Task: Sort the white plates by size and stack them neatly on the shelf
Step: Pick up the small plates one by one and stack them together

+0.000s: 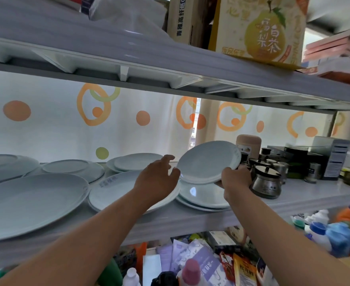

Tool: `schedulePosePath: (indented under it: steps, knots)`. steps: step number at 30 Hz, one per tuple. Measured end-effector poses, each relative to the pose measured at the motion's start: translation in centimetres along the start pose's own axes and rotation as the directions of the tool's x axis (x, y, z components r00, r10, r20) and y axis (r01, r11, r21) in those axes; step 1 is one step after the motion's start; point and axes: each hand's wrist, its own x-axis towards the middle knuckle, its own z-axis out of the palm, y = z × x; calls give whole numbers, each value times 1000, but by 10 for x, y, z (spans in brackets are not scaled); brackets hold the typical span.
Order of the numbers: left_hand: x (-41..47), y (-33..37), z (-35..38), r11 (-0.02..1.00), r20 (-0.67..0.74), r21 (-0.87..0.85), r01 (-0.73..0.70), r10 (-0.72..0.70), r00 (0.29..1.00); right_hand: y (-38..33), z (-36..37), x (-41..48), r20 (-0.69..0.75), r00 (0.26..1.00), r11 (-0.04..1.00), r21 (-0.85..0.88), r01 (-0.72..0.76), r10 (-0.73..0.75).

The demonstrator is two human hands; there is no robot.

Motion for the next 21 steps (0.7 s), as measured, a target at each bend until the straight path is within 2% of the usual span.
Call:
schedulePosePath:
  steps: [8,11,13,16,21]
  knots:
    - [-2,4,-10,1000,-25,25,12,-12,1000,15,-12,0,39,996,994,-69,-79,82]
    - [0,7,-14,998,-24,50,23,-22,999,17,-10,3,31,999,971,-239,33,-27]
    - [3,9,-17,997,-24,70,28,-27,999,15,-12,2,79,992,921,-371,124,-101]
    - [6,10,-20,996,-19,75,47,-45,999,11,-19,-2,195,974,836,-509,204,-119]
    - [6,7,-21,993,-25,102,51,-49,999,9,-27,-3,279,923,571,-725,384,-265]
